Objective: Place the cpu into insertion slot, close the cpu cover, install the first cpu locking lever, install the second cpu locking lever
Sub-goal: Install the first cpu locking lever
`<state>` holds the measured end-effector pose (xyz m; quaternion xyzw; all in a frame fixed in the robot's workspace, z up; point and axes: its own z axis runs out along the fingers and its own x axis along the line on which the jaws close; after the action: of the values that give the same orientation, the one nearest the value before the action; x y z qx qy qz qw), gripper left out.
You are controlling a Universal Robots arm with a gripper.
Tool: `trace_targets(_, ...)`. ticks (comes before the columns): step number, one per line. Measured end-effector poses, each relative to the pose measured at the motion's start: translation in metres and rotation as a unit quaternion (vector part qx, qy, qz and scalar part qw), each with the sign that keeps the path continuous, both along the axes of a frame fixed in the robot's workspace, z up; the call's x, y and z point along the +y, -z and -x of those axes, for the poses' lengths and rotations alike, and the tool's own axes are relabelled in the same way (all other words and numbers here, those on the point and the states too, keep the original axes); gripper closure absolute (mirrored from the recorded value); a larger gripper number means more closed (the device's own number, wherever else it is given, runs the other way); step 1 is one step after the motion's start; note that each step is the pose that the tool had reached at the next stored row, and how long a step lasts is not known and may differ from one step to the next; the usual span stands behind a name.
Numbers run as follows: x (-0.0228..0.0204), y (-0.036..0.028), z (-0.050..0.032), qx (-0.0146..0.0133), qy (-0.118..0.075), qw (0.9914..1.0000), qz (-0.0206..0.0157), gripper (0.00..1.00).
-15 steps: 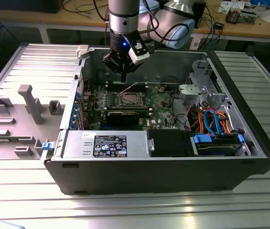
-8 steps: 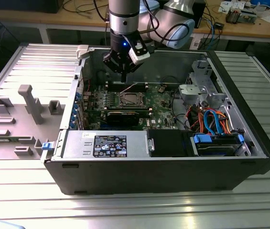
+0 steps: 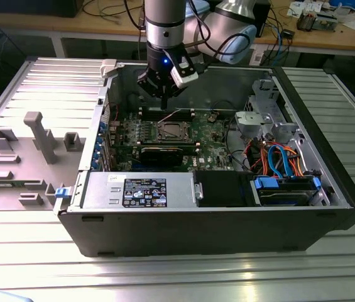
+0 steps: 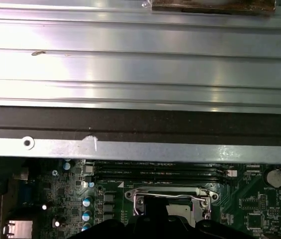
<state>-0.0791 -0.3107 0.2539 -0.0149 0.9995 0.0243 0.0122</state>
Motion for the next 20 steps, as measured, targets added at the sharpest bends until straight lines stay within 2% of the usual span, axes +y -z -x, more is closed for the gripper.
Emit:
trace_targets(9, 0.0010, 0.0145, -0.0059, 0.0000, -0.001, 1.00000, 0.0000, 0.89)
trace_targets(16, 0.0033, 0.0180, -0.0069, -0.0001, -0.005, 0.99999, 0.0000, 0.89)
trace_targets(20, 0.0041, 0.0194, -0.0139, 0.0008, -0.007, 0.99997, 0.0000, 0.89)
